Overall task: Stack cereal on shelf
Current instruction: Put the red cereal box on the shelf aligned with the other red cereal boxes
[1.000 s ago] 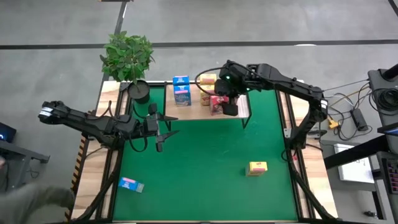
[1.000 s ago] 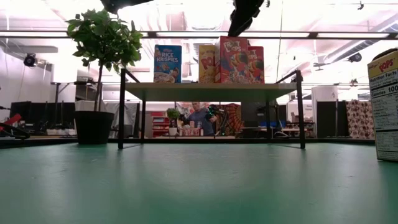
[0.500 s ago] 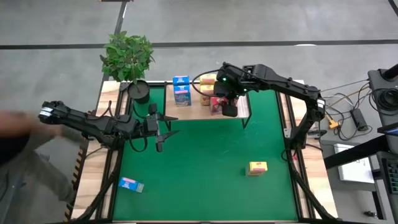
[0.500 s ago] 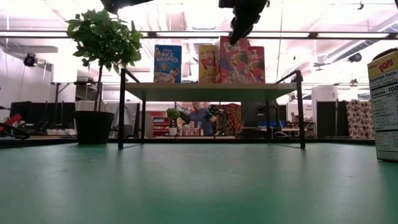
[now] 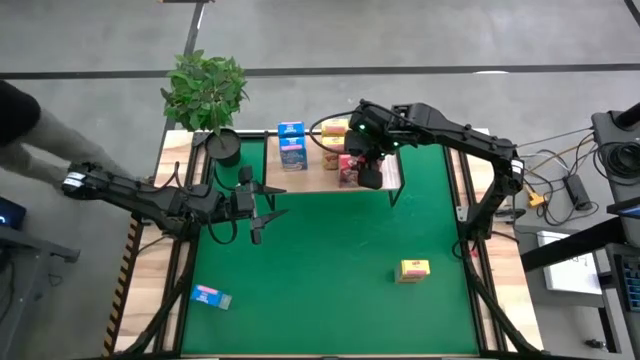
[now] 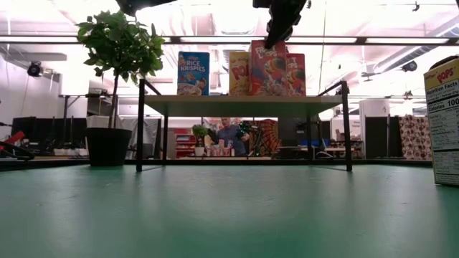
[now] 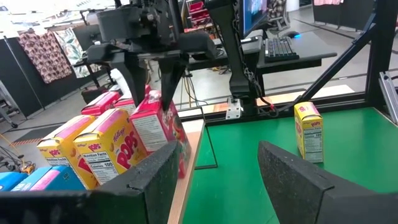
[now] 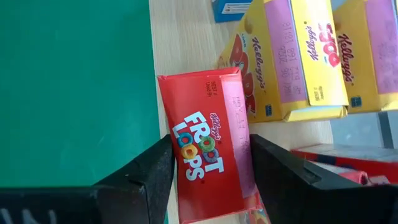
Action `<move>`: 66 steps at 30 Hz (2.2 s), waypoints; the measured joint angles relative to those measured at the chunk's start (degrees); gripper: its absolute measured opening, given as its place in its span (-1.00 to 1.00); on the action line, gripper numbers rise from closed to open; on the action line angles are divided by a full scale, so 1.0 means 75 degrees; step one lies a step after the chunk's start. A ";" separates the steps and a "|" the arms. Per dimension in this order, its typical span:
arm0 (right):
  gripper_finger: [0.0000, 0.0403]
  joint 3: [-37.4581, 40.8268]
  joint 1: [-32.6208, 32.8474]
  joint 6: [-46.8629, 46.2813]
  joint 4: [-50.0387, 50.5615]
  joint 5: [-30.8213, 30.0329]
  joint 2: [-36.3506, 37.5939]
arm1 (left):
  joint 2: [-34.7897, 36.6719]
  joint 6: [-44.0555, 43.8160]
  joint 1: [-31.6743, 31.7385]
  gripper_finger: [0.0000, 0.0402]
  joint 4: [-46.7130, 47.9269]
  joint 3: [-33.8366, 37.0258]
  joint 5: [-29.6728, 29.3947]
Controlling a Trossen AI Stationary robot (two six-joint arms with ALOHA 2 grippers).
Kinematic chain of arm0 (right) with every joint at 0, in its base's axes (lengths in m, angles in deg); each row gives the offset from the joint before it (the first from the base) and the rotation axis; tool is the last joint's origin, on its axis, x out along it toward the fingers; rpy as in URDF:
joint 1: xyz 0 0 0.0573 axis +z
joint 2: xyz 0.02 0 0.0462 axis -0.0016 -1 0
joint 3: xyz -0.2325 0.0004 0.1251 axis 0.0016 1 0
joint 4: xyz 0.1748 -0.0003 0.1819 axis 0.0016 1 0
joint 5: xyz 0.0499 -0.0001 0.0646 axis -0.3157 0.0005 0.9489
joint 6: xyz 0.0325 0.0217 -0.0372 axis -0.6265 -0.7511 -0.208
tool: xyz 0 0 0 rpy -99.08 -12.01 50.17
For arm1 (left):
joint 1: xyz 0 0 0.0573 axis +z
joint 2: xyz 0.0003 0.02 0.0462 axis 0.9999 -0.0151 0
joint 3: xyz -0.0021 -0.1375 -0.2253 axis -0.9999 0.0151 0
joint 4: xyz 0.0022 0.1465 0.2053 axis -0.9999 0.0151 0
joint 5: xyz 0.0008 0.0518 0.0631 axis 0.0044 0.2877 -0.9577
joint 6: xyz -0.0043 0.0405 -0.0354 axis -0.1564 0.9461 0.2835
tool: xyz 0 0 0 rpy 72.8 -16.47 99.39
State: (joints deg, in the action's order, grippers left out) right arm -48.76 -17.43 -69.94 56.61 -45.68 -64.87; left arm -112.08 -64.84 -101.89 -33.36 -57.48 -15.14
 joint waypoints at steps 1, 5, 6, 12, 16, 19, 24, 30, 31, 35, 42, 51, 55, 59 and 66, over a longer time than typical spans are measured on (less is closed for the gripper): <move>-0.07 0.0000 0.0000 -0.0017 0.0039 0.0006 0.0049 | 0.0000 0.0000 0.0000 0.00 0.0000 0.0000 0.0000; -0.07 0.0000 0.0035 -0.0189 0.0221 0.0041 0.0304 | 0.0000 0.0000 0.0000 0.00 0.0009 0.0000 0.0000; -0.07 0.0000 0.0038 -0.0267 0.0290 0.0050 0.0380 | 0.0000 0.0000 0.0000 0.00 0.0012 0.0000 0.0000; -0.08 0.0057 0.0050 -0.0534 0.0884 -0.0009 0.0772 | 0.0000 0.0000 0.0000 0.00 0.0014 0.0000 0.0000; -0.08 0.0274 0.0050 -0.0553 0.0878 -0.0015 0.1011 | 0.0000 0.0000 0.0000 0.00 0.0017 0.0000 0.0000; -0.08 0.0619 0.0050 -0.0622 0.0827 -0.0021 0.1228 | 0.0000 0.0000 0.0000 0.00 0.0017 0.0000 0.0000; -0.08 0.1530 0.0044 -0.0615 0.0084 -0.0217 0.1694 | 0.0000 0.0000 0.0000 0.00 0.0017 0.0000 0.0000; -0.08 0.2297 0.0044 -0.0461 -0.0676 -0.0421 0.2190 | 0.0000 0.0000 -0.0003 0.00 0.0014 0.0000 0.0000; -0.08 0.2377 0.0044 -0.0432 -0.0762 -0.0440 0.2252 | 0.0000 0.0000 0.0000 0.00 0.0012 0.0000 0.0000; -0.08 0.2463 0.0044 -0.0409 -0.0870 -0.0439 0.2327 | -0.0008 -0.0002 -0.0001 0.00 -0.0003 0.0000 0.0000; -0.08 0.2460 0.0032 -0.0294 -0.0853 -0.0434 0.2149 | -0.0017 -0.0003 -0.0003 0.00 -0.0006 0.0000 0.0003; -0.08 0.2457 0.0032 -0.0212 -0.0840 -0.0585 0.2047 | -0.0017 0.0000 -0.0003 0.00 0.0000 0.0000 0.0003; -0.08 0.2454 0.0032 -0.0211 -0.0821 -0.0618 0.2062 | -0.0017 0.0000 -0.0001 0.00 0.0004 0.0000 0.0003; -0.08 0.2454 0.0032 -0.0212 -0.0818 -0.0618 0.2059 | -0.0017 0.0000 -0.0003 0.00 0.0003 0.0000 0.0002; -0.08 0.2454 0.0032 -0.0206 -0.0821 -0.0627 0.2059 | -0.0017 0.0000 -0.0002 0.00 0.0003 0.0000 0.0002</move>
State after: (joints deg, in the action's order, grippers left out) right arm -30.35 -17.19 -71.49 50.46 -50.38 -49.43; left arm -112.21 -64.84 -101.90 -33.33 -57.49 -15.12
